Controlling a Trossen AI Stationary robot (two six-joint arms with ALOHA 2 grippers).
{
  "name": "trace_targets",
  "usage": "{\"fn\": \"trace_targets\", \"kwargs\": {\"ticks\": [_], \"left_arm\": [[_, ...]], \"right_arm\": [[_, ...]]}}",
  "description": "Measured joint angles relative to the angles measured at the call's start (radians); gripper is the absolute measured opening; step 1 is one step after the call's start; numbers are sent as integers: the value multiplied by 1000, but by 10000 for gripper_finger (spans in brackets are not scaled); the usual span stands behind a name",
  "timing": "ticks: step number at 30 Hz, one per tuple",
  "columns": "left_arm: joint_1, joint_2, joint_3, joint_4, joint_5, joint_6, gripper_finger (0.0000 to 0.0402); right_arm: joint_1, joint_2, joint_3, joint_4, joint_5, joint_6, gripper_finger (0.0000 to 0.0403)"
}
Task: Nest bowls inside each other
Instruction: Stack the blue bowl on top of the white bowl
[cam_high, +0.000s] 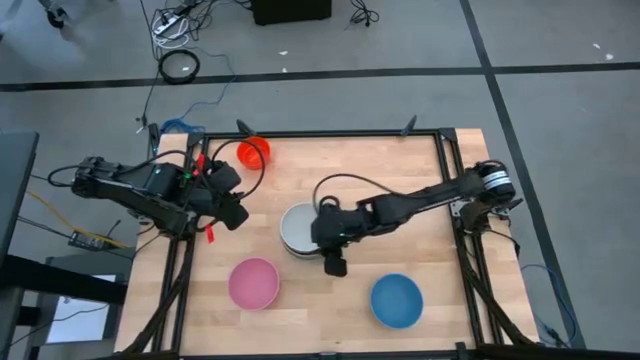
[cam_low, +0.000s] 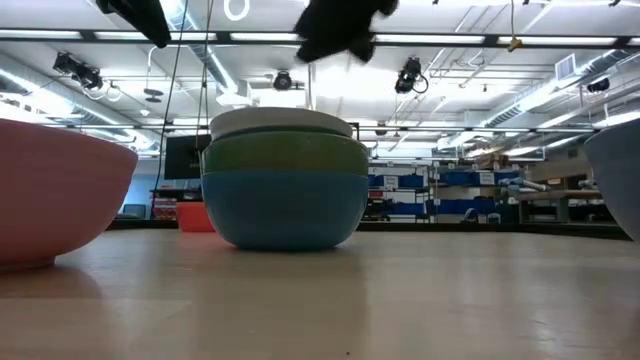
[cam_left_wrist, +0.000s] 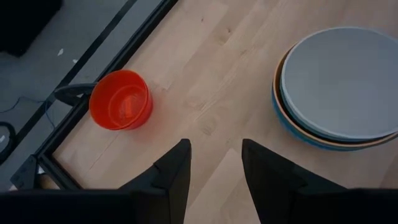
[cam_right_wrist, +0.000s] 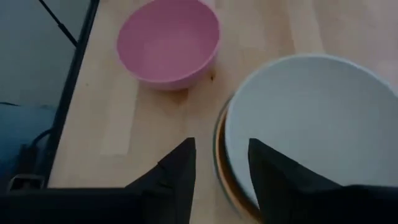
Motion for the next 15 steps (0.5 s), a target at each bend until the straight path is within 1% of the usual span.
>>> {"fn": "trace_targets", "kwargs": {"ticks": [4,9,12,15], "left_arm": [[0,0,0,0,1,0,152],[0,0,0,0,3,0,152],[0,0,0,0,4,0,152],[0,0,0,0,4,0,152]], "right_arm": [[49,-100,1,-189,78,83,133],[140,-184,1,-403,132,242,132],[201,-208,1,-495,123,341,132],[263,-210,0,-553,62,404,132]]}}
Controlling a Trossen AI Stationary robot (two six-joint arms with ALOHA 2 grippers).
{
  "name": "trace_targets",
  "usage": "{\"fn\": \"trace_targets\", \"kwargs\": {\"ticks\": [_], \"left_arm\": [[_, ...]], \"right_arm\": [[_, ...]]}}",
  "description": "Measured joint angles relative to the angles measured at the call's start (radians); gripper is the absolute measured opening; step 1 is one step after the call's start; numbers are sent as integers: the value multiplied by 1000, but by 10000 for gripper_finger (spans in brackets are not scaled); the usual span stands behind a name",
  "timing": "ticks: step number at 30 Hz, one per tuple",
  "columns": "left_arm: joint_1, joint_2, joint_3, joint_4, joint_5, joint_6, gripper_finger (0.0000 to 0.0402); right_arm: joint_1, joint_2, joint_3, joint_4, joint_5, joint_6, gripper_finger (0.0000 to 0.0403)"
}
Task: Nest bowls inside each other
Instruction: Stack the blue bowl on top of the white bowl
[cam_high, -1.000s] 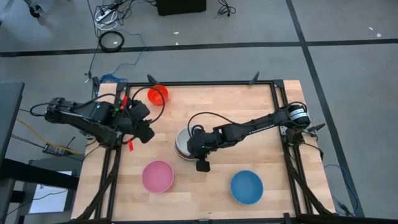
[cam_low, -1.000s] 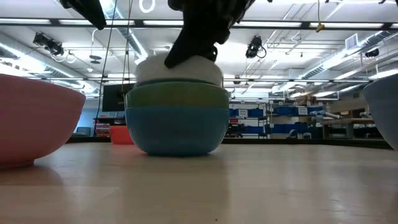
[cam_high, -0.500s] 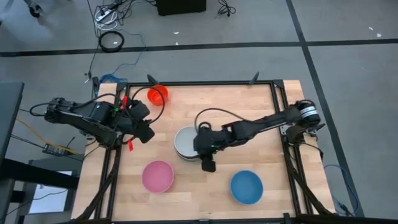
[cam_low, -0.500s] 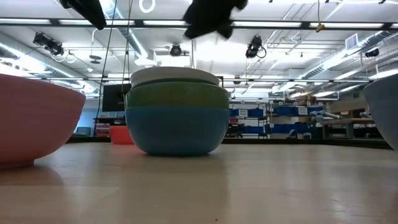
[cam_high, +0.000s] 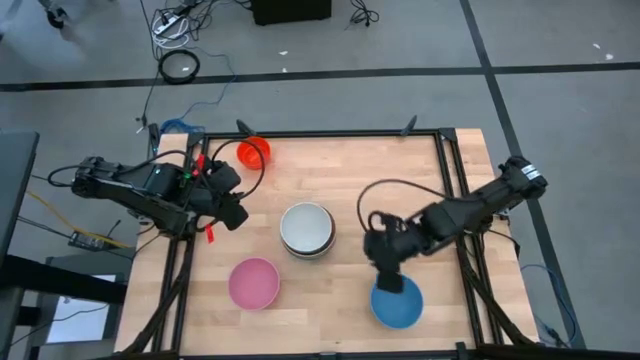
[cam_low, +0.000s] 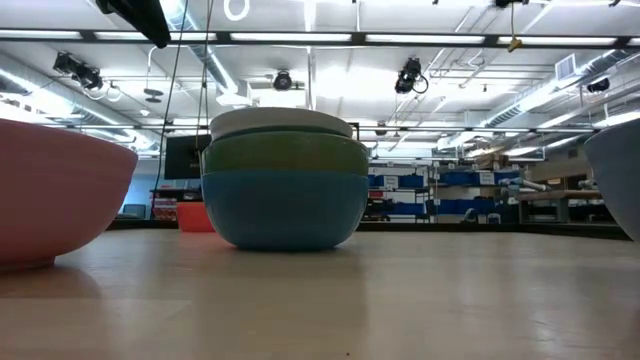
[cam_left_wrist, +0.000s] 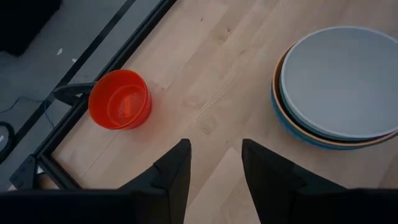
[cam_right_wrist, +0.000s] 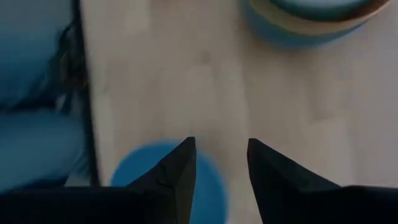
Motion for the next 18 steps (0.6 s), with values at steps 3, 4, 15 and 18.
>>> {"fn": "trace_targets", "kwargs": {"ticks": [3,4,15,18], "left_arm": [[0,0,0,0,0,0,152],[0,0,0,0,0,0,152],[0,0,0,0,0,-2,152],[0,0,0,0,0,-2,152]], "right_arm": [[66,3,-10,-2,-46,35,131],[85,3,-20,13,-56,45,131],[310,4,-229,194,-148,77,130],[367,4,-297,334,-151,100,130]]}}
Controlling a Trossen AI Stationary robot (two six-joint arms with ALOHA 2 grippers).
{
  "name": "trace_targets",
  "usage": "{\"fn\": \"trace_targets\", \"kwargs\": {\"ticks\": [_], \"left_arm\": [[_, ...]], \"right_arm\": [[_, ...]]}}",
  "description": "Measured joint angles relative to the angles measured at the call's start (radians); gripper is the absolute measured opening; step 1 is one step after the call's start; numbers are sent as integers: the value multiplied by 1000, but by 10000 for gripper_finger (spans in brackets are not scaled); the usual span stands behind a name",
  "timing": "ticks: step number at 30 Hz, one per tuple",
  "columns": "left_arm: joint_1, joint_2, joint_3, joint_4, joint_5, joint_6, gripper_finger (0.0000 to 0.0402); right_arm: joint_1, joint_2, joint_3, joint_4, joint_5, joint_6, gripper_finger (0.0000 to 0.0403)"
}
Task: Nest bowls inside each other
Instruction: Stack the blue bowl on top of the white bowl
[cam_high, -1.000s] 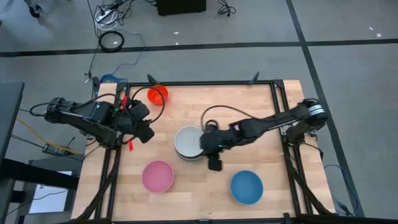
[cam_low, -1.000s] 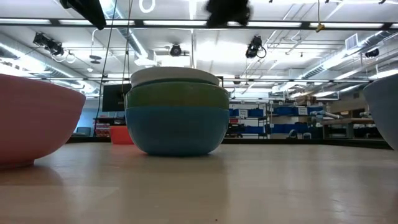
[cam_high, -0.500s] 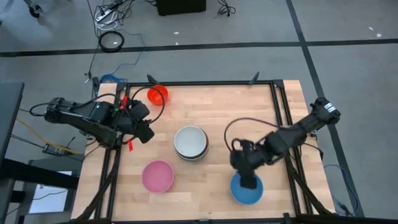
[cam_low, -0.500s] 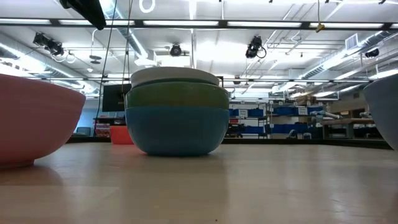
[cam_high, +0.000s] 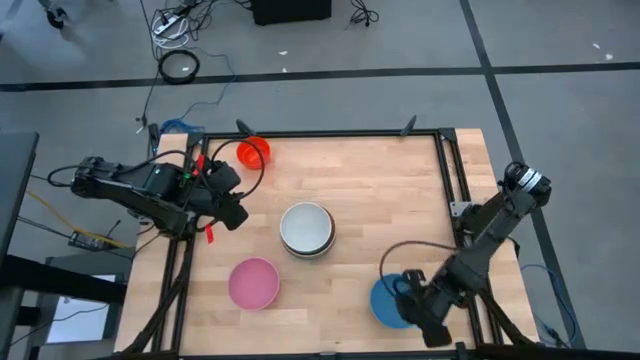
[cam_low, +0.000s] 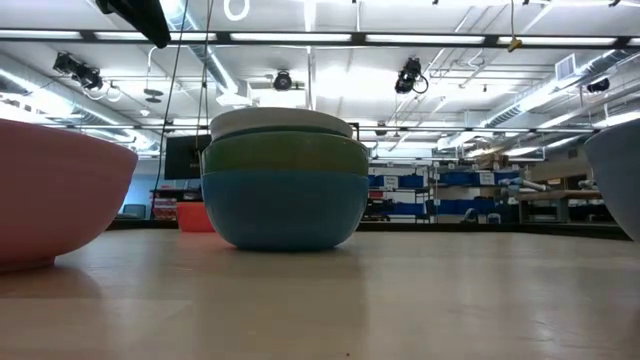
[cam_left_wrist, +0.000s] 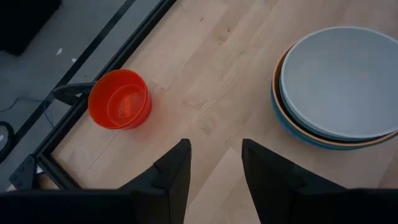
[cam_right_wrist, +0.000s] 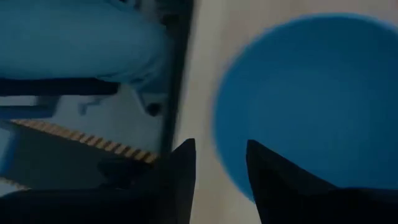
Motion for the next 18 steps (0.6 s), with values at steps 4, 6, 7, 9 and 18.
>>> {"fn": "trace_targets", "kwargs": {"ticks": [4,6,7,9,18], "left_arm": [[0,0,0,0,0,0,152],[0,0,0,0,0,0,152],[0,0,0,0,0,0,152],[0,0,0,0,0,0,152],[0,0,0,0,0,-1,152]], "right_arm": [[54,0,-79,100,53,52,130],[64,0,-112,108,79,80,130],[67,0,-130,107,86,86,130],[68,0,-165,125,88,87,130],[68,0,-258,162,18,80,130]]}}
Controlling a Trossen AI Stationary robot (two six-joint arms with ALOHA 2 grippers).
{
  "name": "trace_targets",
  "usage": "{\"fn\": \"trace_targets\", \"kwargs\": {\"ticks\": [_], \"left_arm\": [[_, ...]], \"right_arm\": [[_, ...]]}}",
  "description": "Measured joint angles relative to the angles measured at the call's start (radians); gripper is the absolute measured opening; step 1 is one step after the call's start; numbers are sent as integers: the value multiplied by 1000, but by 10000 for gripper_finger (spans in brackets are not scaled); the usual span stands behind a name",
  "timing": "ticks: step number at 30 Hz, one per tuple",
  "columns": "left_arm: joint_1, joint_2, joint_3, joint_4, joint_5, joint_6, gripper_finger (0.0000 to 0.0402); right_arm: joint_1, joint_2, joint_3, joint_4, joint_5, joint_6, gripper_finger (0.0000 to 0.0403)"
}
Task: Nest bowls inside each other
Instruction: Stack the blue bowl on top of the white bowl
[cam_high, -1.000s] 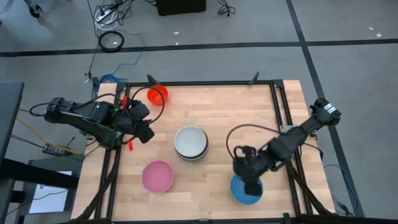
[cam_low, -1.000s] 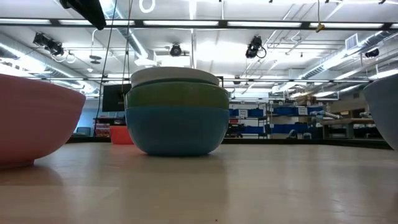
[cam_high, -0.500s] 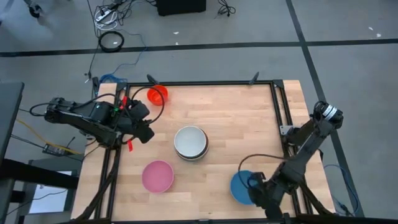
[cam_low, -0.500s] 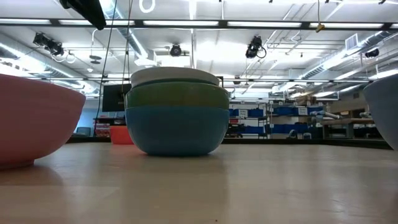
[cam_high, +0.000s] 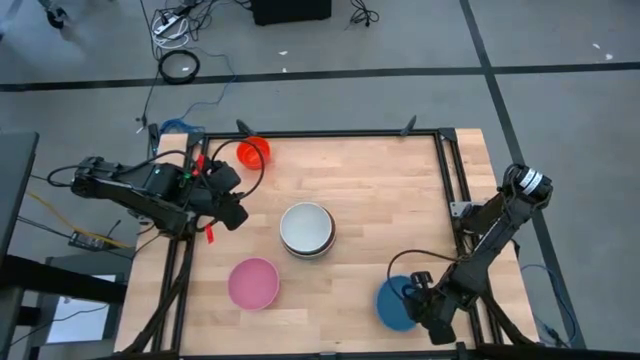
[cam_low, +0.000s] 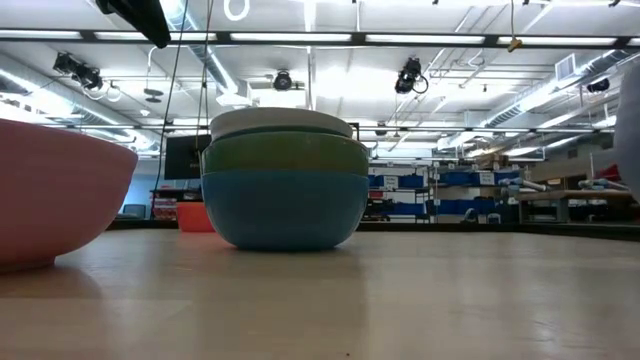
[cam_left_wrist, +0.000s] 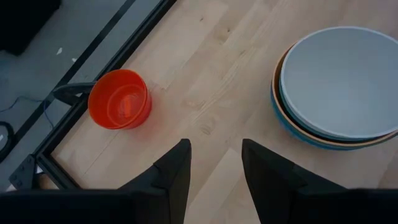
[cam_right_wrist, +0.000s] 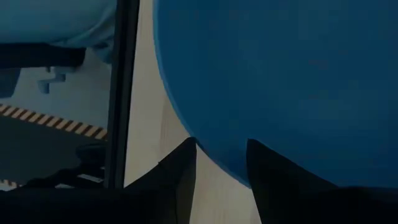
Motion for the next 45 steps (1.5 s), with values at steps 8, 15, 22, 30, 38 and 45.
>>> {"fn": "trace_targets", "kwargs": {"ticks": [8,15,22,30,38,45], "left_arm": [[0,0,0,0,0,0,152],[0,0,0,0,0,-3,152],[0,0,0,0,0,-4,152],[0,0,0,0,0,-4,152],[0,0,0,0,0,-4,152],[0,0,0,0,-1,-4,152]], "right_arm": [[2,0,-1,9,-2,-18,130],[2,0,-1,-9,20,-73,130],[2,0,-1,-8,28,-126,130],[4,0,-1,-11,27,-199,130],[-7,0,0,-24,125,-280,127],[-65,1,-7,-33,113,-350,23]]}}
